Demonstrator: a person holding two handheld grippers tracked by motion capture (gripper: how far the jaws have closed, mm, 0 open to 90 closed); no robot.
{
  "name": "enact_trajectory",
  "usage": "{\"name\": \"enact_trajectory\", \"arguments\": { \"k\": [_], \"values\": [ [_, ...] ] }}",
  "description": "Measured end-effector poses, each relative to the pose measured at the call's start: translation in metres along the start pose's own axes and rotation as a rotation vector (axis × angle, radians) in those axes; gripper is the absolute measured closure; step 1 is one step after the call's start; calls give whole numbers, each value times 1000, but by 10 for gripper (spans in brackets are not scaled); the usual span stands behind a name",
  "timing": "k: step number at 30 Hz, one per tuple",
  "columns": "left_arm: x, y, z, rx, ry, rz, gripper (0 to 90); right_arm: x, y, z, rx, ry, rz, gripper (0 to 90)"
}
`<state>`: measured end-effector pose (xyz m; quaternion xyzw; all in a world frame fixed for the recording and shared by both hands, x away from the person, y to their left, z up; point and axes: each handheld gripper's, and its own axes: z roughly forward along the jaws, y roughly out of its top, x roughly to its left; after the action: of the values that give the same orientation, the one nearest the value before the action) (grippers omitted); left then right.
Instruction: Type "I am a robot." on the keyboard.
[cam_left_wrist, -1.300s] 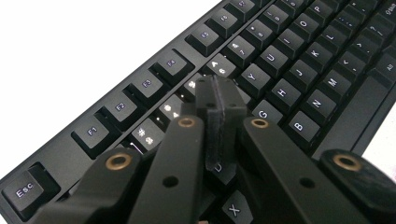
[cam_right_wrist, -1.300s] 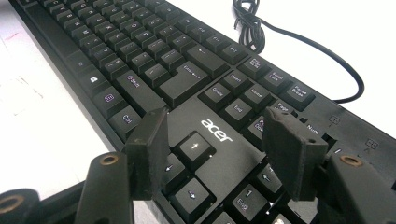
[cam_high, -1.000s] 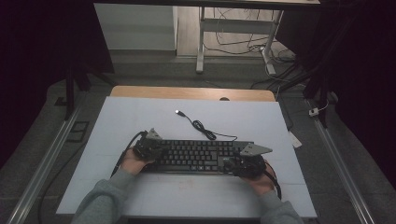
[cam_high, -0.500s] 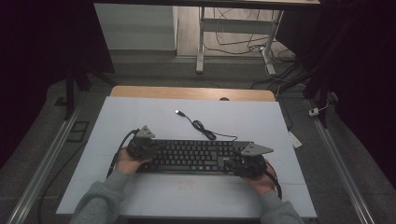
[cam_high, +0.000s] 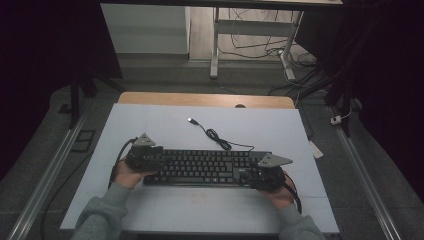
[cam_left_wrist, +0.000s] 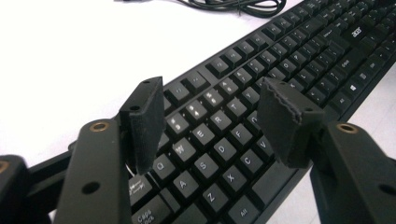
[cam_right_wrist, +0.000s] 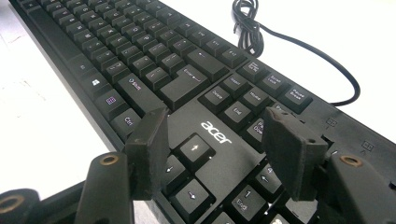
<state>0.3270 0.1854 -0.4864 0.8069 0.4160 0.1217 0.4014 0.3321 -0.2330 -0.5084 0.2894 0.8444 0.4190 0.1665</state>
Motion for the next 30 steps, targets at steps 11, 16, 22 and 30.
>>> {"name": "enact_trajectory", "arguments": {
  "k": [11,16,22,30],
  "values": [
    [1,0,0,-1,-2,-1,391,0,0,0,-3,1,-1,419],
    [1,0,1,0,-3,-3,389,1,2,0,-13,7,3,419],
    [2,0,3,8,-3,-4,383,4,10,2,-25,31,10,419],
    [2,0,4,13,-6,-6,378,10,25,10,-39,50,20,427]
  ]
}}
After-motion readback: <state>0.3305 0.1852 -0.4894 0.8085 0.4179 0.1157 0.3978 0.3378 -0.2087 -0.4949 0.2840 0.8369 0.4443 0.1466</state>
